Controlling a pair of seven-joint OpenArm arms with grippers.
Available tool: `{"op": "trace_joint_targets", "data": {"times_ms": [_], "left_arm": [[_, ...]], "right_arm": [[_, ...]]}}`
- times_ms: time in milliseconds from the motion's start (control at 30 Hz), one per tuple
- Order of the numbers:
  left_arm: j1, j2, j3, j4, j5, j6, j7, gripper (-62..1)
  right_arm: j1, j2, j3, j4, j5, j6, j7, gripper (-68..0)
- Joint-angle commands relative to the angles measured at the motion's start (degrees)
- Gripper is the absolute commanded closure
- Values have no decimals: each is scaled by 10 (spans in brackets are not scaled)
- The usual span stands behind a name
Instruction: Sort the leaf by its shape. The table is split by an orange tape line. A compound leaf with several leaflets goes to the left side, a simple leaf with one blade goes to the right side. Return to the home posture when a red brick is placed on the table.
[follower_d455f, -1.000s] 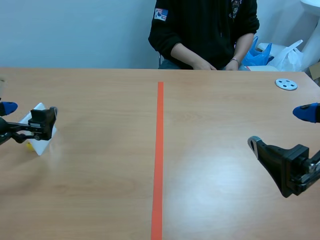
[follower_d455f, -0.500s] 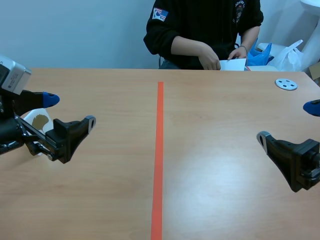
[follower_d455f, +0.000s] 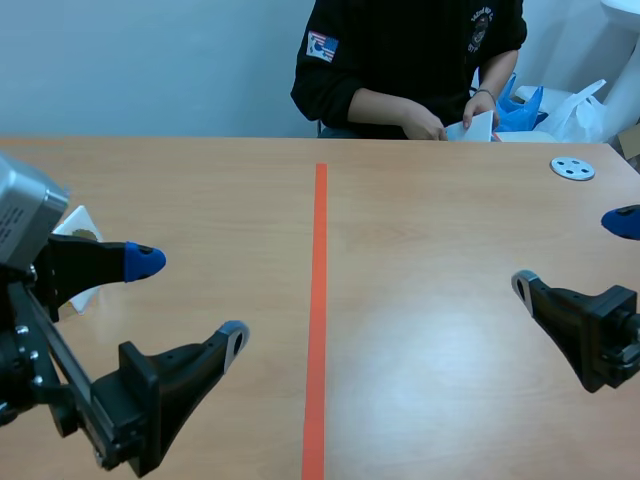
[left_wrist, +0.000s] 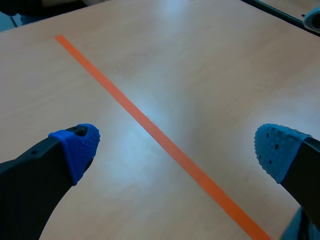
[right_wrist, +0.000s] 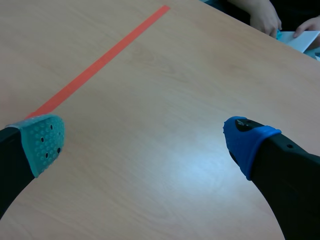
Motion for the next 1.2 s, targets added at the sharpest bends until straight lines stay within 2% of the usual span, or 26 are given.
{"op": "trace_joint_targets", "data": {"times_ms": [0, 233, 333, 433, 533, 633, 833, 1167], "left_arm": [[-2, 3, -7, -2, -5, 1, -8, -623], [1, 3, -7, -3, -5, 3, -10, -623], [1, 3, -7, -3, -5, 17, -13, -623], [1, 3, -8, -3, -5, 31, -20, -623], [1, 3, -8, -3, -6, 31, -21, -623], [1, 3, -8, -3, -6, 31, -21, -623], [0, 3, -10, -3, -5, 31, -21, -623], [0, 3, -10, -3, -3, 31, -25, -623]], "right_arm": [[-1, 0, 7, 11, 9, 0, 8, -679], [-1, 0, 7, 10, 8, 0, 9, -679], [-1, 0, 7, 10, 8, 0, 11, -679], [-1, 0, 7, 10, 9, 3, -9, -679], [-2, 0, 7, 11, 24, 4, -16, -679], [-3, 0, 7, 14, 36, 17, -27, -679], [-14, -1, 7, 30, 36, 19, -39, -679], [-33, -25, 7, 35, 34, 19, -36, -679]]}}
